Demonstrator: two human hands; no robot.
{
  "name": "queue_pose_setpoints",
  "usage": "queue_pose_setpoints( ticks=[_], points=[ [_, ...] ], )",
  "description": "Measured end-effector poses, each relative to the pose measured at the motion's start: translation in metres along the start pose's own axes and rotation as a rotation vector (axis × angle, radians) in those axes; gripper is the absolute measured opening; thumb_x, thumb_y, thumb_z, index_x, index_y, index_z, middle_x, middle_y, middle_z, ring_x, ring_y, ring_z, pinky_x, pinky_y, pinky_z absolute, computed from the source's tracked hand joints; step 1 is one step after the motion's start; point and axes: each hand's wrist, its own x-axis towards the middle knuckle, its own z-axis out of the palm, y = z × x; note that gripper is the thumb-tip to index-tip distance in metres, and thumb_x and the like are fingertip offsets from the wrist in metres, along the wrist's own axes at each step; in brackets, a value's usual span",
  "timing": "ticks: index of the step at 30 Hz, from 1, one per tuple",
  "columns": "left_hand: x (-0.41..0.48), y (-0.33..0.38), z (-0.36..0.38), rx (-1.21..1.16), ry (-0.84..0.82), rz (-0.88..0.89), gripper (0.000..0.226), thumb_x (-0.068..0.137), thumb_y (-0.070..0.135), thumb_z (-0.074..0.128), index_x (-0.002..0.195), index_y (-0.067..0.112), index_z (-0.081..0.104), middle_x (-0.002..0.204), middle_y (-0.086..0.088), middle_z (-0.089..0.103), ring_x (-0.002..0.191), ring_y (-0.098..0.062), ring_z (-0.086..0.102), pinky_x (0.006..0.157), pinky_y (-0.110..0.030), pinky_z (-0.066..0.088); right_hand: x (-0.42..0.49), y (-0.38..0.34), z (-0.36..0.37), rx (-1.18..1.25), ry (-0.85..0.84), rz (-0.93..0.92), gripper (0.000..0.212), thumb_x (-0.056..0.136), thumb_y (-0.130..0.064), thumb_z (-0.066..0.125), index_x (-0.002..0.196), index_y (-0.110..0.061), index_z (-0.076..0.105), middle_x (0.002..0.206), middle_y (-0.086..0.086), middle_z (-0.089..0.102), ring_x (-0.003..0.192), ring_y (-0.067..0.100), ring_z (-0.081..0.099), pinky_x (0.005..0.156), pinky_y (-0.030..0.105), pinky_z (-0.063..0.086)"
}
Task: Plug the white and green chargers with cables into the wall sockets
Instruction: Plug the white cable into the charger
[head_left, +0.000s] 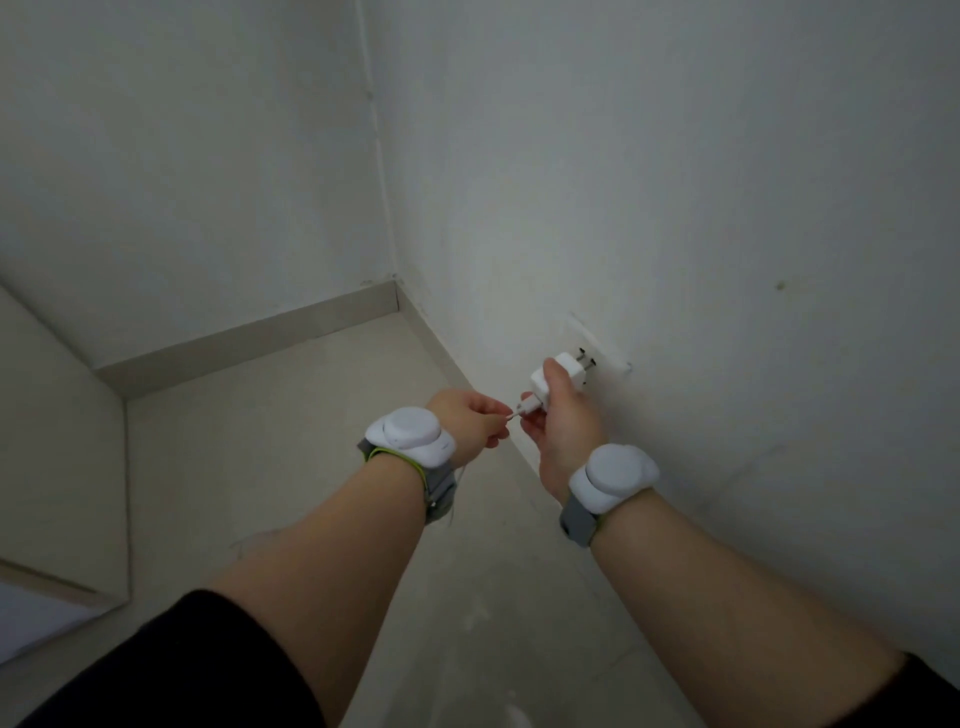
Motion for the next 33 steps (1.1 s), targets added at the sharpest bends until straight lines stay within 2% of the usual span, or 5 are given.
queue_pose_setpoints(
  ticks=[8,19,24,30,33],
  points=[
    [0.0,0.001,-0.002,-0.03,0.074,0.115,0.019,0.087,0.008,0.056,0.1,0.006,0.07,0.065,0.005,0.063,0.038,0.008,0.053,0.06,-0.018,0.047,0.004,-0.01,-0.001,0.062,-0.031,0.007,0.028,0.089,-0.042,0.052,0.081,-0.016,0.059,0.069,0.003,0.062,0.067,0.016,0.06,0.072,0.028,0.053],
    [-0.005,0.003,-0.005,-0.003,0.057,0.161,0.024,0.09,0.012,0.053,0.11,0.006,0.066,0.084,-0.003,0.066,0.064,-0.007,0.059,0.056,-0.01,0.047,0.002,-0.008,0.0,0.056,-0.035,-0.066,0.038,0.09,-0.052,0.048,0.088,-0.016,0.059,0.08,0.005,0.063,0.072,0.016,0.06,0.075,0.027,0.052],
    [-0.019,-0.036,-0.028,0.416,0.245,0.3,0.034,0.094,0.024,0.046,0.124,0.015,0.058,0.122,-0.007,0.062,0.112,-0.024,0.058,0.096,-0.027,0.041,-0.023,0.05,-0.003,-0.471,-0.152,-0.124,0.065,0.088,-0.059,0.043,0.134,-0.013,0.041,0.118,0.005,0.057,0.108,0.021,0.056,0.096,0.034,0.043],
    [-0.045,-0.131,-0.07,0.9,0.25,0.257,0.053,0.094,0.027,0.039,0.146,0.024,0.026,0.154,-0.005,0.026,0.143,-0.026,0.02,0.117,-0.039,0.015,-0.052,0.119,-0.008,-0.926,-0.229,-0.345,0.017,0.094,-0.024,0.046,0.086,-0.01,0.046,0.076,0.0,0.046,0.073,0.021,0.047,0.06,0.028,0.031],
    [-0.055,-0.184,-0.091,1.033,0.115,0.081,0.06,0.096,0.028,0.034,0.149,0.028,0.008,0.16,-0.001,0.0,0.147,-0.025,-0.006,0.118,-0.043,-0.001,-0.055,0.15,0.007,-1.238,-0.528,-0.446,0.012,0.094,-0.021,0.046,0.095,-0.012,0.053,0.093,0.006,0.052,0.086,0.022,0.05,0.074,0.029,0.038]
  ],
)
